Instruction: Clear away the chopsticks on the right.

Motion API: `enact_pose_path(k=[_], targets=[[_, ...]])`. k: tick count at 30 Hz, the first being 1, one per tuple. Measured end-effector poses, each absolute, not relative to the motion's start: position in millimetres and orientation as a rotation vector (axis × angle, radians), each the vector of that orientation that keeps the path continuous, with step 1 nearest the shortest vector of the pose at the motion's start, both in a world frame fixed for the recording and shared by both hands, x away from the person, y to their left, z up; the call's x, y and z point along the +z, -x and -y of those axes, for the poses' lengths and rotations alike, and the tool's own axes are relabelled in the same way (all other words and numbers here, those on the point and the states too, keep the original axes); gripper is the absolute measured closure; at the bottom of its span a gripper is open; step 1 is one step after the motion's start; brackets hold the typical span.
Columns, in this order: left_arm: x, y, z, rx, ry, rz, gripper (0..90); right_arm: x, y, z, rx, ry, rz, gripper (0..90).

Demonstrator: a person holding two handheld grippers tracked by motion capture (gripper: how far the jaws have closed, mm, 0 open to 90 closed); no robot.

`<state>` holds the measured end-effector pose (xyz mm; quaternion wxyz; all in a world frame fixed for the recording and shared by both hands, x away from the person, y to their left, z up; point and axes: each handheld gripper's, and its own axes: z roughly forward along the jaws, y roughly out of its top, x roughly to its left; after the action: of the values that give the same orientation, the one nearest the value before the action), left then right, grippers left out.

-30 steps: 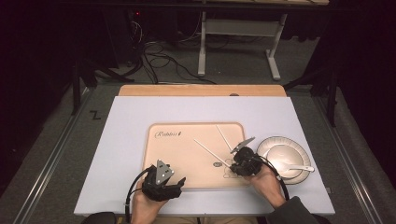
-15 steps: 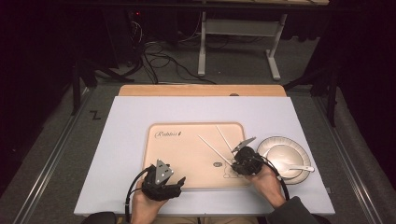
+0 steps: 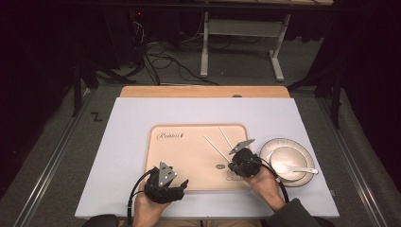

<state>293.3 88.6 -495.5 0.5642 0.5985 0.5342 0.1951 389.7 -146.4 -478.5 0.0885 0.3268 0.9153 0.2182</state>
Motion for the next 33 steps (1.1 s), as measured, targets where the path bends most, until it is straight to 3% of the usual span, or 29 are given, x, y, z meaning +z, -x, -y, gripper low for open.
enact_pose_path(k=[33], targets=[[-496.5,-292.1,-85.3,0.443,-1.419,-1.241,29.1,-485.0,-407.1,150.5,0.534,-1.066,-2.621,88.5]])
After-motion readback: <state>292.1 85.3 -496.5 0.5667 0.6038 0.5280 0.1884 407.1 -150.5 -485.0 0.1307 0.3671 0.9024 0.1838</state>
